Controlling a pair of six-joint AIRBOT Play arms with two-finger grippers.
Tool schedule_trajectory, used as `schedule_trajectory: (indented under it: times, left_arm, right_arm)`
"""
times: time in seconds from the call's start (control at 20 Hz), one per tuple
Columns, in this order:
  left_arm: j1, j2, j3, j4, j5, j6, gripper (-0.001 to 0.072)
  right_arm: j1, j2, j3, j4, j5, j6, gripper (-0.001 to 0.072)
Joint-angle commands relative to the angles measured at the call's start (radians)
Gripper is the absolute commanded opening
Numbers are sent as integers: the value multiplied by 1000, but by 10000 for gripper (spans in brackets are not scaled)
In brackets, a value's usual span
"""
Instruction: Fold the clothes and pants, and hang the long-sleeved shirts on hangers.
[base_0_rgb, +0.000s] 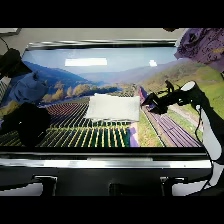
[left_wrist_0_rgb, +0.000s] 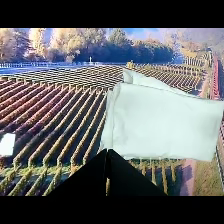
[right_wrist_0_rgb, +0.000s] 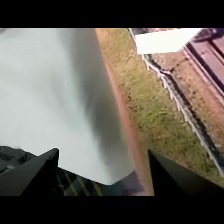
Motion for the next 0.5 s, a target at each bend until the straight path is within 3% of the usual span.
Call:
schedule_trajectory:
  times: [0.0, 0.2, 0.45]
  left_arm:
    - [1, 1, 0, 0, 0, 0, 18]
    - [1, 1, 0, 0, 0, 0, 18]
    - [1, 0, 0, 1, 0, 0, 18]
  right_arm:
    - [-11, -57, -62, 148, -63, -101, 629]
    - [-11, -92, -62, 272, -121, -146, 627]
    - [47, -108, -62, 249, -142, -145, 609]
